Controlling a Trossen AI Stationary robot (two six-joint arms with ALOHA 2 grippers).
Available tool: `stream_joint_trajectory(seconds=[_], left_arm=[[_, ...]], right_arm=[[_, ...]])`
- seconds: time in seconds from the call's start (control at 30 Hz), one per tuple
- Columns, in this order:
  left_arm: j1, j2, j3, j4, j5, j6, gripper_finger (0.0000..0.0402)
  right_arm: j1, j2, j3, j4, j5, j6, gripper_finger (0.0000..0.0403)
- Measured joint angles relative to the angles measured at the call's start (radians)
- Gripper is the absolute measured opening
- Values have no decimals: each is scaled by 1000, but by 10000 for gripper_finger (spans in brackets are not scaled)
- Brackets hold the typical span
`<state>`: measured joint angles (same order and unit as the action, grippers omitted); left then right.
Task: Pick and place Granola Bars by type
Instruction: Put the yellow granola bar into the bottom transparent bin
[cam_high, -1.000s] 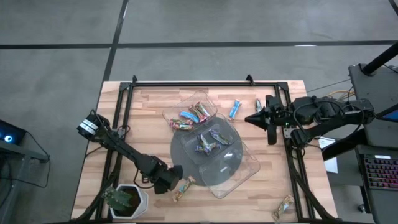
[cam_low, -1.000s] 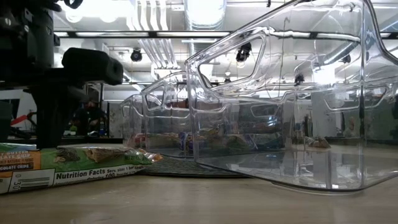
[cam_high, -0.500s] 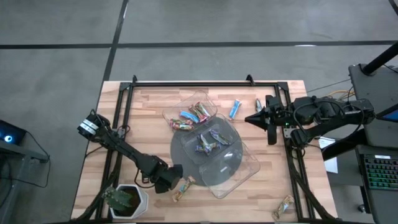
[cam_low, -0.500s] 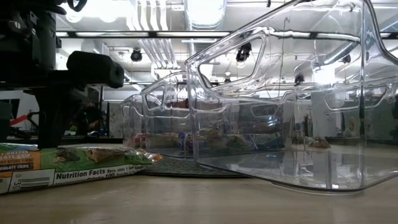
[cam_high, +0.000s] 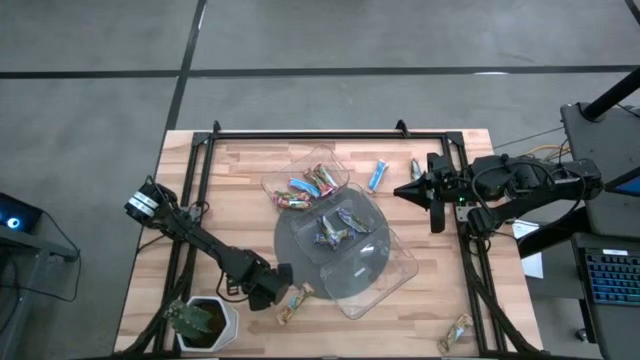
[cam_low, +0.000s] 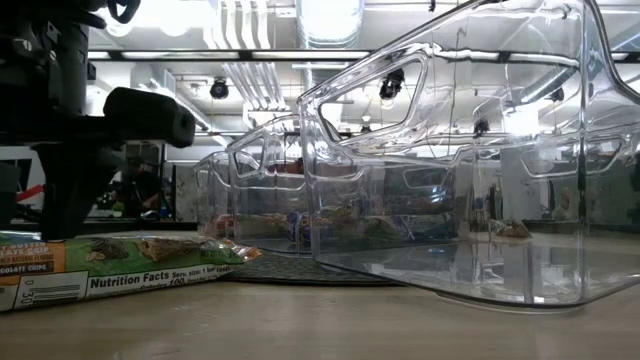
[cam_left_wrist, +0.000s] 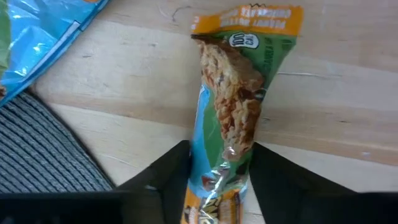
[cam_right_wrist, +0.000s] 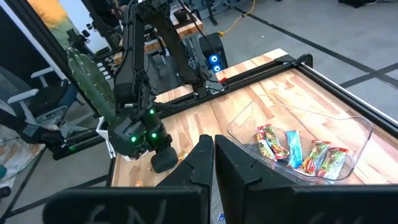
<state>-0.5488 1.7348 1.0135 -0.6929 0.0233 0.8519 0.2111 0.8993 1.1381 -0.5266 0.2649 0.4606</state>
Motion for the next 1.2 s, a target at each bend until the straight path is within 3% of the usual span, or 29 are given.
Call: stream_joint_trajectory(seconds=[0.27,0.43,0.8,1.03,1.2], left_arm=[[0,1,5,-8,3,-45,98],[3,3,65,-92,-82,-50,94],[47,-2,391,-319,-182,-208,91],[124,-4,657,-307,-181,-381,91],[200,-5,766,-184,-106,-526,91]], right_arm=[[0,0,0,0,0,0,9],[0,0,0,0,0,-5,8],[0,0,0,0,-1,-19,8],[0,0,0,0,-1,-27,8],[0,0,0,0,-2,-36,9]])
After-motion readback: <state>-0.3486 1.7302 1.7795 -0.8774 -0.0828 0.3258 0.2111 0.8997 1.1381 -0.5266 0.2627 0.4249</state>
